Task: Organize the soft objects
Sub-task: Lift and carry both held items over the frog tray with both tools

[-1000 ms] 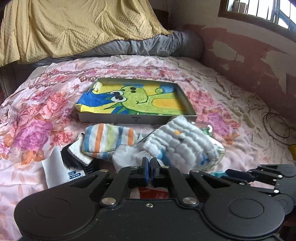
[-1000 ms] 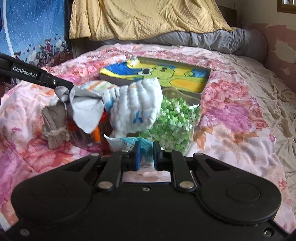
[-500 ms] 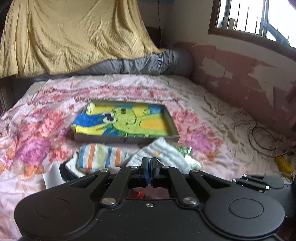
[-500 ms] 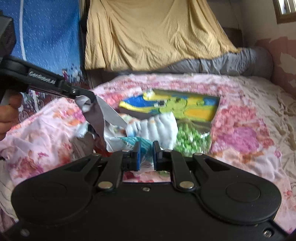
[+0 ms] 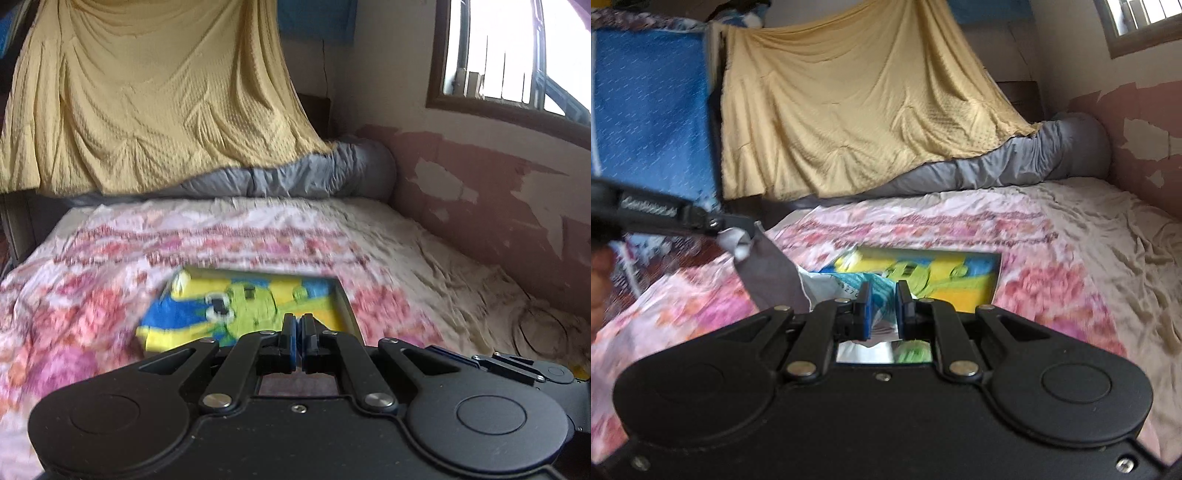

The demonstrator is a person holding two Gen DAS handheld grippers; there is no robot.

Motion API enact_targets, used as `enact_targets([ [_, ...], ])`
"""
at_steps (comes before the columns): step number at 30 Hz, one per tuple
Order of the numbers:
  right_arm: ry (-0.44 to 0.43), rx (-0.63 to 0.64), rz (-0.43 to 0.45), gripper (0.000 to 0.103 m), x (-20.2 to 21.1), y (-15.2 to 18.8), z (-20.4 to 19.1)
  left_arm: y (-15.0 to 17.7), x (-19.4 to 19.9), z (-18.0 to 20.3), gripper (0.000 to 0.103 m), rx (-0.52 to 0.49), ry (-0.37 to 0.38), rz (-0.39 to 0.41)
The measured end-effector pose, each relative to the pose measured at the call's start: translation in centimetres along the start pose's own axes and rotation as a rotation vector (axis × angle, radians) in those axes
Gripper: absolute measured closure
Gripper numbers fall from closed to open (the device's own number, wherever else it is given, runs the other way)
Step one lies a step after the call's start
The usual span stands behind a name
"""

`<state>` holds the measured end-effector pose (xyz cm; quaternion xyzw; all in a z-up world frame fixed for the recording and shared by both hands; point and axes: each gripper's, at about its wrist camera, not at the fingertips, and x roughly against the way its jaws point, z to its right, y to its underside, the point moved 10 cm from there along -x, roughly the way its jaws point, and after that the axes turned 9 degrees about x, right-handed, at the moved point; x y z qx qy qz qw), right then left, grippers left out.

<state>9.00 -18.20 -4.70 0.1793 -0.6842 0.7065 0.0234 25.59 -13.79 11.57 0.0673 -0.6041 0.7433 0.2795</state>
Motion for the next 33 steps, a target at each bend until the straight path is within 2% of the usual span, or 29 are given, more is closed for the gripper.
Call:
enact_targets([
  [5, 0.036, -0.063, -0.022, 0.096, -6.6, -2.4, 4.0, -3.0, -5.5, -0.4, 0.102, 0.041, -0.022, 0.051],
  [11, 0.056, -0.15, -0.05, 0.096, -12.7, -2.6, 8.2, -3.9, -12.3, -1.5, 0.102, 0.071, -0.06, 0.054],
  [20, 0.029, -0.165, -0.086, 0.096, -17.5, -1.2, 10.8, -2.1, -19.2, -2.8, 0.102, 0.094, -0.12, 0.024],
  [27, 0.014, -0.172, -0.139, 0.096, -20.6, 1.6, 11.4, -0.7, -21.7, -3.3, 0.102, 0.124, -0.164, -0.012],
  [30, 0.002, -0.185, -0.15, 0.096, -21.2, 2.3, 11.3, 0.2, -22.6, -3.4, 0.101, 0.111, -0.19, -0.045],
  [33, -0.008, -0.18, -0.172, 0.096, -22.2, 3.2, 11.2, 1.7, -23.8, -3.7, 0.101, 0.102, -0.222, -0.127],
])
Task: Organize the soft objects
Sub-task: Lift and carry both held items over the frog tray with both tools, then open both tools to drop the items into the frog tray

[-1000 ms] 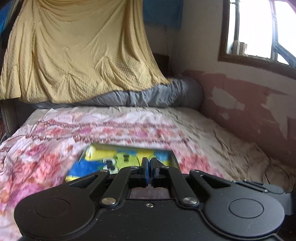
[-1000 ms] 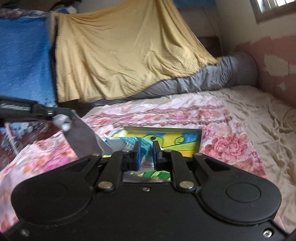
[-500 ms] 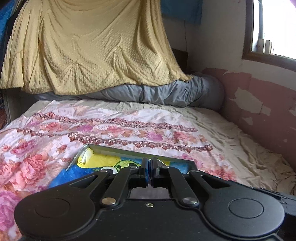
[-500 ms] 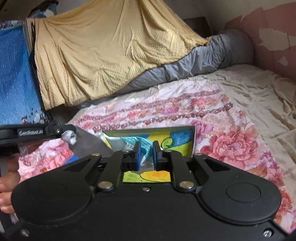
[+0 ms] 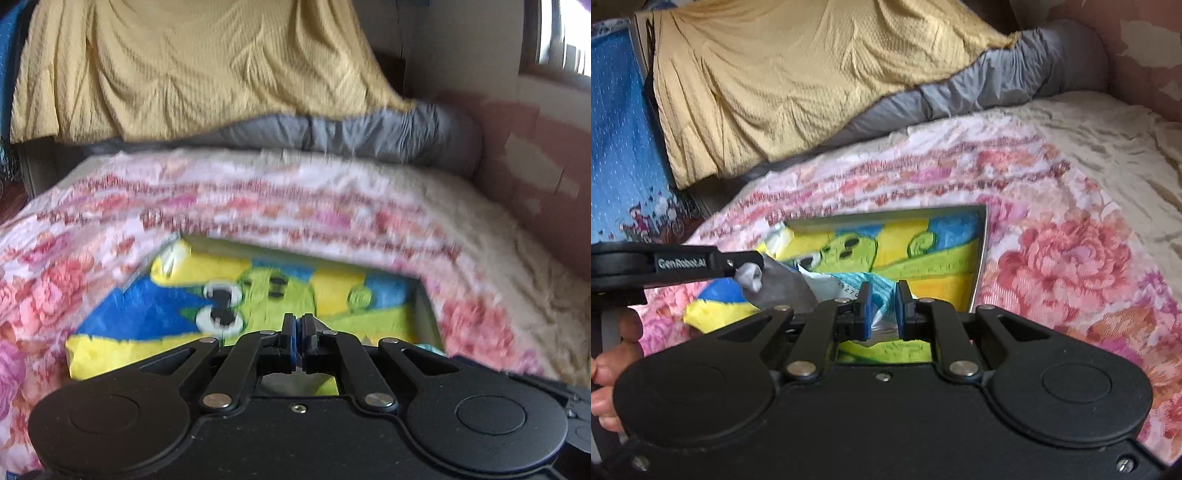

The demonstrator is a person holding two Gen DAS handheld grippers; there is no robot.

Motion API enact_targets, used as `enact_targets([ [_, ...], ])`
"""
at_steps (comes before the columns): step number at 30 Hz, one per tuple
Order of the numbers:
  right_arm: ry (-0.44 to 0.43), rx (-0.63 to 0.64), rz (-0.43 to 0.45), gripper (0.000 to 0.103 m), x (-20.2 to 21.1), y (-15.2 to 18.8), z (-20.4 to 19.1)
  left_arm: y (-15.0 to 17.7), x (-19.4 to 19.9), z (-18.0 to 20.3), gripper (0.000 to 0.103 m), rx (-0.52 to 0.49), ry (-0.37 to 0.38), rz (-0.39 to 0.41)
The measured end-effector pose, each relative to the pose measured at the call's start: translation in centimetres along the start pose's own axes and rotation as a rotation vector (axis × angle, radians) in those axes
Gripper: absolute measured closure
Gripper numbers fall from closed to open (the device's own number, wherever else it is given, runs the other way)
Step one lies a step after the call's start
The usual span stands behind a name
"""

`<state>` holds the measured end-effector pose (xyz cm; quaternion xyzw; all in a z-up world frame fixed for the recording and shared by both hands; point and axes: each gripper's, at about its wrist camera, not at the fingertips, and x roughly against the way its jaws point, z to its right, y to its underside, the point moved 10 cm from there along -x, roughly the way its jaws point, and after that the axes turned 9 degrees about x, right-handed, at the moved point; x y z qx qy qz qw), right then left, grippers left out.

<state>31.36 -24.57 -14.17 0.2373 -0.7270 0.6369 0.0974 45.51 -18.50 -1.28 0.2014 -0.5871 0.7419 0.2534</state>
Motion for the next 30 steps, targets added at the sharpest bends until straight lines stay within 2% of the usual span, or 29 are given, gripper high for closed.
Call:
enact_targets([
  [5, 0.001, 0.011, -0.077, 0.094, -1.6, 1.7, -0.2, 2.4, -1.8, -0.9, 0.1, -0.001, -0.056, -0.112],
  [9, -0.01, 0.006, -0.103, 0.092, -1.9, 2.4, -0.4, 3.0, -1.9, -1.5, 0.096, -0.02, -0.11, -0.131],
  [13, -0.018, 0.003, -0.103, 0.085, -1.8, 2.3, -0.4, 3.0, -1.3, -1.6, 0.085, -0.008, -0.113, -0.131],
  [15, -0.018, 0.001, -0.1, 0.076, -1.6, 2.2, -0.4, 2.8, -0.9, -1.7, 0.076, 0.002, -0.123, -0.125],
  [17, -0.019, 0.0, -0.098, 0.071, -1.5, 1.9, -0.2, 2.5, -0.2, -2.0, 0.063, 0.013, -0.14, -0.106],
  [19, -0.019, 0.003, -0.091, 0.067, -1.1, 1.7, -0.2, 2.1, 0.8, -2.2, 0.056, 0.027, -0.138, -0.08],
  [24, -0.021, 0.021, -0.053, 0.039, 1.1, 0.4, -0.9, 0.8, 4.5, -2.5, 0.031, 0.042, -0.111, 0.008],
  [26, -0.029, 0.026, -0.039, 0.034, 2.2, -0.1, -1.3, 0.2, 6.5, -2.6, 0.02, 0.04, -0.09, 0.046],
  [30, -0.016, 0.049, -0.005, 0.025, 4.8, -1.3, -2.3, -0.6, 10.6, -3.1, 0.011, 0.013, -0.104, 0.122],
])
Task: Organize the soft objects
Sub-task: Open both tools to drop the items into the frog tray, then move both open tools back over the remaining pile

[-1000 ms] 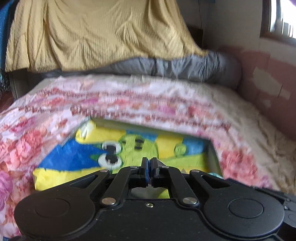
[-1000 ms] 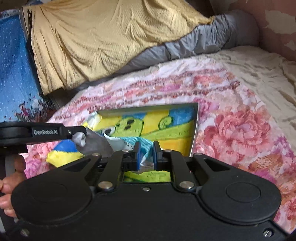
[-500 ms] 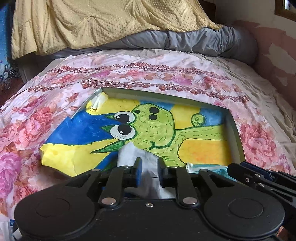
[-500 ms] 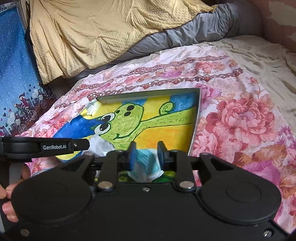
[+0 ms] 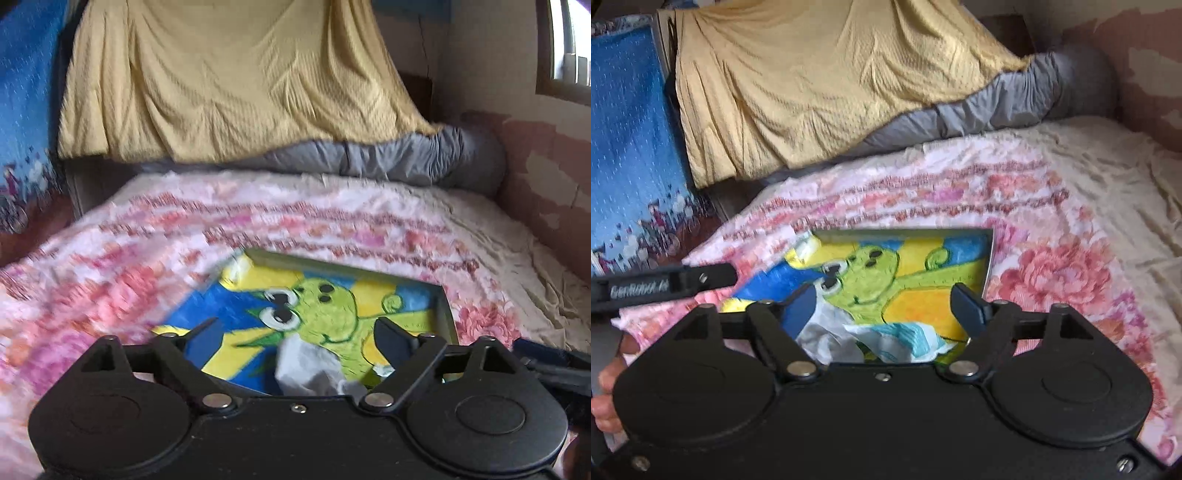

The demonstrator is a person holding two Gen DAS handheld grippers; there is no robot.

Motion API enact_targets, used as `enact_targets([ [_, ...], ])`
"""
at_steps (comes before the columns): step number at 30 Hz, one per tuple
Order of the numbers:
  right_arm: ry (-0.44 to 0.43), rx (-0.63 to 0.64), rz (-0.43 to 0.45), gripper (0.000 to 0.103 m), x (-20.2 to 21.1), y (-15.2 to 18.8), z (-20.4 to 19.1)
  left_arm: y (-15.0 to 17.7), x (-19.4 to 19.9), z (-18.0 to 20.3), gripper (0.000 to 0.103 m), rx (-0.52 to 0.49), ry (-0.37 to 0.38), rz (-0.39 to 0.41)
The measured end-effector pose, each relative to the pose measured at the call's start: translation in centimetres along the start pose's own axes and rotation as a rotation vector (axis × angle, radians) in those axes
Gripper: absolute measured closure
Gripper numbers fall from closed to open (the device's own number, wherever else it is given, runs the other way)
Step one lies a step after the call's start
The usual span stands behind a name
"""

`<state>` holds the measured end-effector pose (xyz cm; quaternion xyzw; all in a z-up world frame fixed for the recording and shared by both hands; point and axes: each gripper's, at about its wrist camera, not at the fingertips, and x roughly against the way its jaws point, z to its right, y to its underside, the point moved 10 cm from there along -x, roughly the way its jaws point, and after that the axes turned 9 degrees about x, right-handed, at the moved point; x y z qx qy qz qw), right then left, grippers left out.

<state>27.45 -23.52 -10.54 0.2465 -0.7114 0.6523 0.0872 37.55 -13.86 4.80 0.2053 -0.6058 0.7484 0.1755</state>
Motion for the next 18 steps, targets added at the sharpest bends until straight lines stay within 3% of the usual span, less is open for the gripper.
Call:
enact_targets([
  [2, 0.003, -0.012, 0.03, 0.018, 1.6, -1.0, -0.4, -0.5, 2.0, -0.6, 0.004, -0.002, -0.009, 0.038],
  [6, 0.006, -0.058, 0.11, 0.003, 5.6, -3.0, -1.4, -1.4, 6.1, -2.2, 0.001, 0.054, 0.013, 0.112],
  [11, 0.012, -0.046, 0.193, 0.001, 11.0, -4.1, -3.8, -1.3, 10.8, -3.8, 0.001, 0.084, 0.032, 0.168],
  [18, 0.036, 0.022, 0.232, 0.0, 16.4, -2.8, -7.7, 0.4, 16.2, -6.0, 0.001, 0.108, 0.058, 0.216],
])
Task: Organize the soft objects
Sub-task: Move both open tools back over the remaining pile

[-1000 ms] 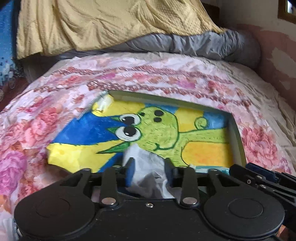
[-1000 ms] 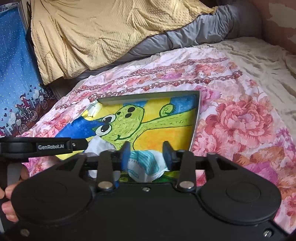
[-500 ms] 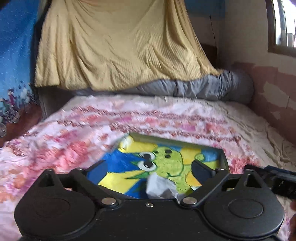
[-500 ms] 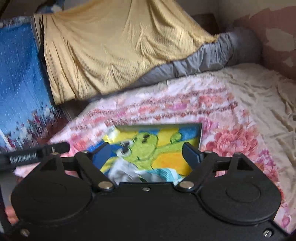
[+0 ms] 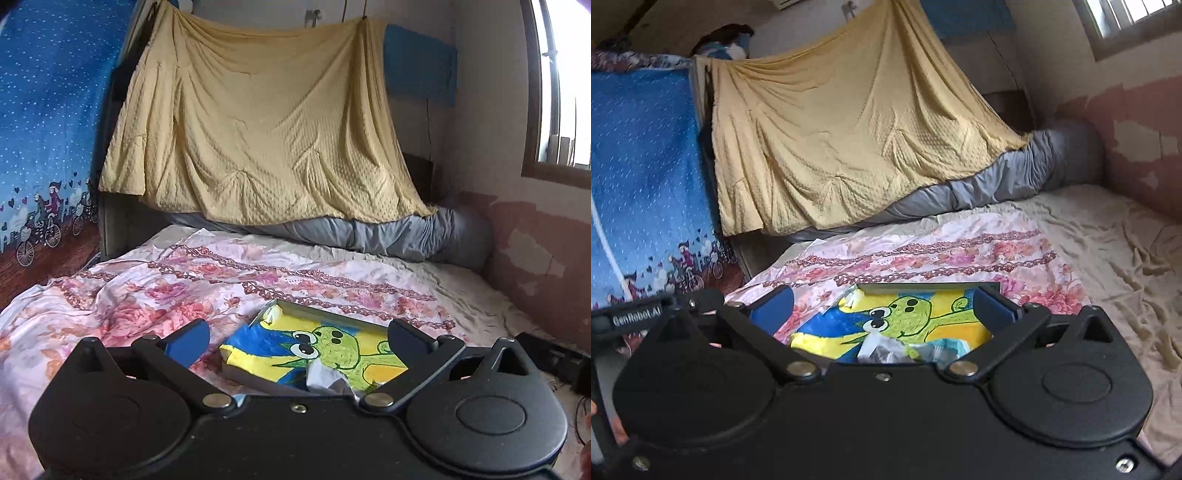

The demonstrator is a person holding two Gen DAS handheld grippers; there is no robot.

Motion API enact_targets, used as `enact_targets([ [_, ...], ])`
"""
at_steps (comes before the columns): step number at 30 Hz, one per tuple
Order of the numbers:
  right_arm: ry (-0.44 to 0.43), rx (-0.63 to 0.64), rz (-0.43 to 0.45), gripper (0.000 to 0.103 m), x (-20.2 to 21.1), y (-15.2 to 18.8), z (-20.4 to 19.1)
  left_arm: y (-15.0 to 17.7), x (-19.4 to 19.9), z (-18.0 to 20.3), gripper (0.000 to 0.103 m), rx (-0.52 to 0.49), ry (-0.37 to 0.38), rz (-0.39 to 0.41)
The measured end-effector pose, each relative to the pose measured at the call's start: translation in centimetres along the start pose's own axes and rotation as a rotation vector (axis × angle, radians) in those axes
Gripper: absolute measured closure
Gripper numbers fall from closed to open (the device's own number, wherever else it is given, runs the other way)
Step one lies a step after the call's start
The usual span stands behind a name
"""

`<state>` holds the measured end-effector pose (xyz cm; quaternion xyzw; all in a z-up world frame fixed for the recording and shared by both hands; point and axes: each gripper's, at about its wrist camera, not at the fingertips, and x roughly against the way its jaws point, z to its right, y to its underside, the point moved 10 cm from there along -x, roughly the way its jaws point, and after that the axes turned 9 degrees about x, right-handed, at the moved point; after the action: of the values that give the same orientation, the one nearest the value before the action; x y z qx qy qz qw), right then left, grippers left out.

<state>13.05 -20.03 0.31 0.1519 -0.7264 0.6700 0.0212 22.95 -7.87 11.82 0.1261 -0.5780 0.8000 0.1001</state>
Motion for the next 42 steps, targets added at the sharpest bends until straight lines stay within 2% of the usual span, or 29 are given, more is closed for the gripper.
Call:
enact_targets([
  [3, 0.01, 0.037, 0.011, 0.0, 1.8, 0.7, -1.6, 0.7, 2.1, -1.2, 0.001, 0.004, -0.002, 0.017],
  [8, 0.091, 0.076, 0.077, 0.0, 4.7, 2.0, -3.3, 1.9, 5.0, -4.0, 0.001, 0.008, -0.027, 0.052],
  [11, 0.125, 0.07, 0.117, 0.0, 6.2, 2.6, -4.0, 3.0, 6.3, -5.8, 0.001, 0.024, -0.042, 0.05],
  [14, 0.152, 0.08, 0.118, 0.0, 7.2, 3.7, -4.5, 4.1, 7.4, -7.2, 0.001, 0.025, -0.061, 0.036],
  [20, 0.166, 0.099, 0.092, 0.0, 7.4, 5.5, -5.2, 6.2, 9.3, -9.2, 0.001, -0.045, -0.064, 0.049],
  [25, 0.17, 0.133, 0.082, 0.0, 8.0, 6.9, -6.5, 8.3, 9.9, -10.6, 0.001, -0.071, -0.049, 0.03],
  [34, 0.167, 0.216, -0.022, 0.0, 7.4, 10.5, -8.7, 11.6, 9.8, -12.6, 0.001, -0.084, 0.002, -0.012],
  [42, 0.089, 0.225, -0.082, 0.0, 6.0, 12.0, -11.0, 12.8, 9.5, -14.0, 0.001, -0.04, 0.023, -0.068],
])
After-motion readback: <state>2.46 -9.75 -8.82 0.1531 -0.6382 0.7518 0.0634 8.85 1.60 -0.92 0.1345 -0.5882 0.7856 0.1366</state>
